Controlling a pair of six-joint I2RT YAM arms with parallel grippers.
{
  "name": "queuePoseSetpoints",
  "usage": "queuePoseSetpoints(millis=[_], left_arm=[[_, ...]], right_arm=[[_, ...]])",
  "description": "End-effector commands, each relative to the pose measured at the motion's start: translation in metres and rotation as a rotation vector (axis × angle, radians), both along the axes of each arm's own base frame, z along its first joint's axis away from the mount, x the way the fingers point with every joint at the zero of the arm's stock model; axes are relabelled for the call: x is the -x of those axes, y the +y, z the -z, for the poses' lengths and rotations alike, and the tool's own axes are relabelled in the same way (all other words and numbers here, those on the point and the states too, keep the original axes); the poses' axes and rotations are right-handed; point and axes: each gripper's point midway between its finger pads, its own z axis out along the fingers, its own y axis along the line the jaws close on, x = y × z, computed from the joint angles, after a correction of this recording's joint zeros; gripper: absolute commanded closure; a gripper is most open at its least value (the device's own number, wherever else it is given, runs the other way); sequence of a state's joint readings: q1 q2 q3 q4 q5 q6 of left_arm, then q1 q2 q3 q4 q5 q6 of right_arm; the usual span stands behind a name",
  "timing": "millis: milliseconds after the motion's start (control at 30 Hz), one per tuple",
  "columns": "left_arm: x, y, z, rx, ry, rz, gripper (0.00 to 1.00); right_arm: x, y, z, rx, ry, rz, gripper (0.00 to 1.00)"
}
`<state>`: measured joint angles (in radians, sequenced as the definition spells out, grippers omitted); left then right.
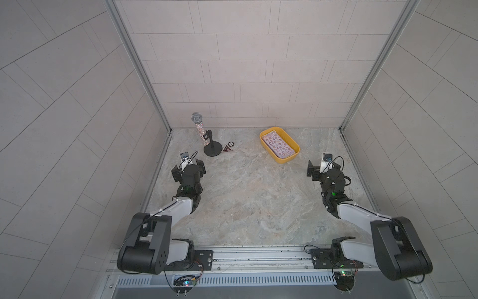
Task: Take the stickers out of the storage box
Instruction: Move the storage box to the center of the board.
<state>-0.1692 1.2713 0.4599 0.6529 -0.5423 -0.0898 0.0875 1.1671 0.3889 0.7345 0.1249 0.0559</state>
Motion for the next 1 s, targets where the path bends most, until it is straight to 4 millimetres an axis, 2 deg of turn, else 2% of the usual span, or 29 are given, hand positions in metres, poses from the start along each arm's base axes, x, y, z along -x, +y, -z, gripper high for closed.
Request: queuePoseSetpoints(millis=[0, 100, 167, 300, 400, 467, 533, 633, 700, 733, 833, 867, 900, 967], left_arm=[[0.023, 0.015, -0.043, 0.075, -0.135, -0.194, 0.00], [0.046, 0.026, -0.053, 0.286, -0.198, -0.324, 0.00], [0.051, 0.020, -0.057, 0.396, -0.210, -0.319, 0.00], [0.048, -0.008, -0.077, 0.434, -0.244, -0.184, 0.00], [0.050, -0.022, -0.082, 0.492, -0.227, -0.110, 0.00], [0.051, -0.040, -0.090, 0.534, -0.136, -0.005, 0.00], [0.051, -0.069, -0.100, 0.555, -0.022, 0.158, 0.00], [0.061, -0.099, -0.097, 0.530, 0.181, 0.319, 0.00], [0.071, -0.113, -0.083, 0.489, 0.329, 0.406, 0.00], [0.076, -0.119, -0.071, 0.468, 0.401, 0.435, 0.00], [0.086, -0.123, -0.043, 0.352, 0.499, 0.430, 0.00], [0.088, -0.125, -0.036, 0.332, 0.510, 0.425, 0.00], [0.089, -0.125, -0.028, 0.332, 0.522, 0.425, 0.00], [0.089, -0.120, -0.017, 0.326, 0.540, 0.387, 0.00]], right_arm=[[0.015, -0.019, -0.013, -0.155, -0.013, 0.133, 0.00], [0.031, -0.035, -0.026, -0.318, -0.075, 0.242, 0.00], [0.052, -0.054, -0.011, -0.505, -0.078, 0.373, 0.00], [0.061, -0.059, -0.006, -0.643, -0.125, 0.342, 0.00], [0.059, -0.058, -0.005, -0.599, -0.066, 0.342, 0.00], [0.061, -0.062, 0.003, -0.581, -0.013, 0.383, 0.00], [0.054, -0.052, 0.002, -0.580, -0.001, 0.322, 0.00], [0.032, -0.014, -0.007, -0.536, 0.085, 0.161, 0.07], [0.019, 0.028, -0.011, -0.446, 0.187, 0.048, 0.07], [0.011, 0.055, -0.021, -0.395, 0.230, -0.027, 0.07], [0.002, 0.136, -0.026, -0.196, 0.378, -0.227, 0.05], [-0.001, 0.156, -0.022, -0.143, 0.443, -0.275, 0.05], [-0.002, 0.169, -0.020, -0.121, 0.493, -0.316, 0.05], [-0.012, 0.188, -0.001, -0.095, 0.615, -0.359, 0.06]])
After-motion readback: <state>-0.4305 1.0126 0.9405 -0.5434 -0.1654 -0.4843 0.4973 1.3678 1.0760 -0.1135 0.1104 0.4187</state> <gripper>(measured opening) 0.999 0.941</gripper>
